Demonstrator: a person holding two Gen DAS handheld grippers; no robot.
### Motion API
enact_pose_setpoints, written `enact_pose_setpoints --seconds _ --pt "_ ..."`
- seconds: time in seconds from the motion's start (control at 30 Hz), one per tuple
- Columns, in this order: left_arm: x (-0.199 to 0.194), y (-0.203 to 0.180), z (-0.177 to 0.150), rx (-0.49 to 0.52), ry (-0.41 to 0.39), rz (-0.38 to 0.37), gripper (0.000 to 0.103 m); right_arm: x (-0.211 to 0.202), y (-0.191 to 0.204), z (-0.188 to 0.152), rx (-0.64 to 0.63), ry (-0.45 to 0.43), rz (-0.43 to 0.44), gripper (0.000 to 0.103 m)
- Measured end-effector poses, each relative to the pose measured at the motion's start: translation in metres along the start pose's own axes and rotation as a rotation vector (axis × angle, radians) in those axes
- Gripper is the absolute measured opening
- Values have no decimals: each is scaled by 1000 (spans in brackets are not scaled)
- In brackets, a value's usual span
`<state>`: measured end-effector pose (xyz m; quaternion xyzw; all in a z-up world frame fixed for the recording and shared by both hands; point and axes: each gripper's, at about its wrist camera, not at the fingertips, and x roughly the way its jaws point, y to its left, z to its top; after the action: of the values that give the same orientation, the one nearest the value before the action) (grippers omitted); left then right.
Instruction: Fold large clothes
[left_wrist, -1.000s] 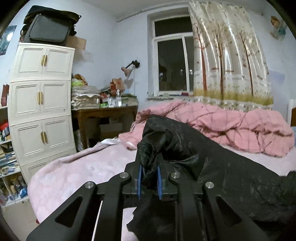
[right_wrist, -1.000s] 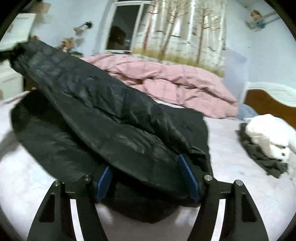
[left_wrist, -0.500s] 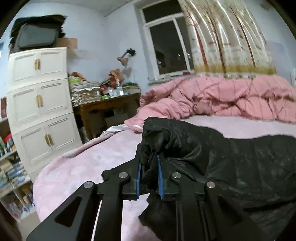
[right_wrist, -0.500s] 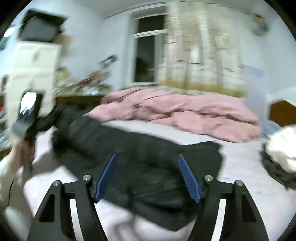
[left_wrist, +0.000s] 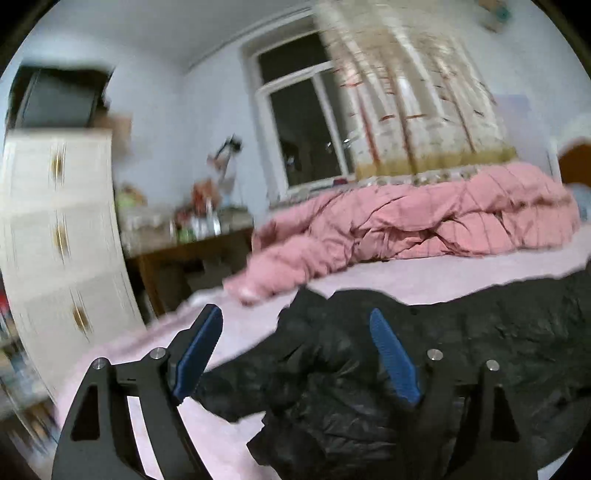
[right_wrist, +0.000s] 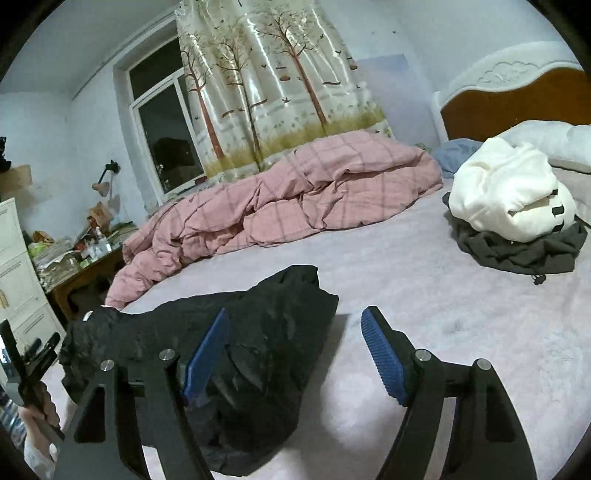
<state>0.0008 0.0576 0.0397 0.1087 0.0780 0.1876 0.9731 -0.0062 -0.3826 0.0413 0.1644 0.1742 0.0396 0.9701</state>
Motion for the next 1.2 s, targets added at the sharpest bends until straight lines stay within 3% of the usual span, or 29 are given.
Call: enact_pose_setpoints --seconds 0.1,0.2,0.23,0.3,0.5,0.63,0.77,0.83,1.07,1.2 --pt "-30 -14 10 -53 -13 -159 82 5 6 0 -18 11 2 76" --pt "-52 -47 8 -102 94 -482 81 4 13 -7 -33 35 4 76" --pt "-63 -59 6 -95 96 -562 79 4 13 -8 -35 38 4 76" --pt "-85 -74 4 -100 52 -651 77 4 14 -8 -37 34 2 76" --pt "-109 -140 0 -2 131 -764 44 9 7 -10 7 67 21 76" --pt "-110 -171 -2 -63 253 -868 39 15 1 -9 34 97 31 76" --pt "-101 -204 -19 -112 471 -979 31 19 -6 -9 66 128 48 76" --pt "-96 -214 -23 -125 515 -986 29 22 -10 -10 81 149 55 76" --pt "-68 -211 -2 -169 474 -904 29 26 -10 -15 51 189 31 76" --pt "-59 -200 9 -203 455 -939 26 31 -4 -19 -14 207 -51 76"
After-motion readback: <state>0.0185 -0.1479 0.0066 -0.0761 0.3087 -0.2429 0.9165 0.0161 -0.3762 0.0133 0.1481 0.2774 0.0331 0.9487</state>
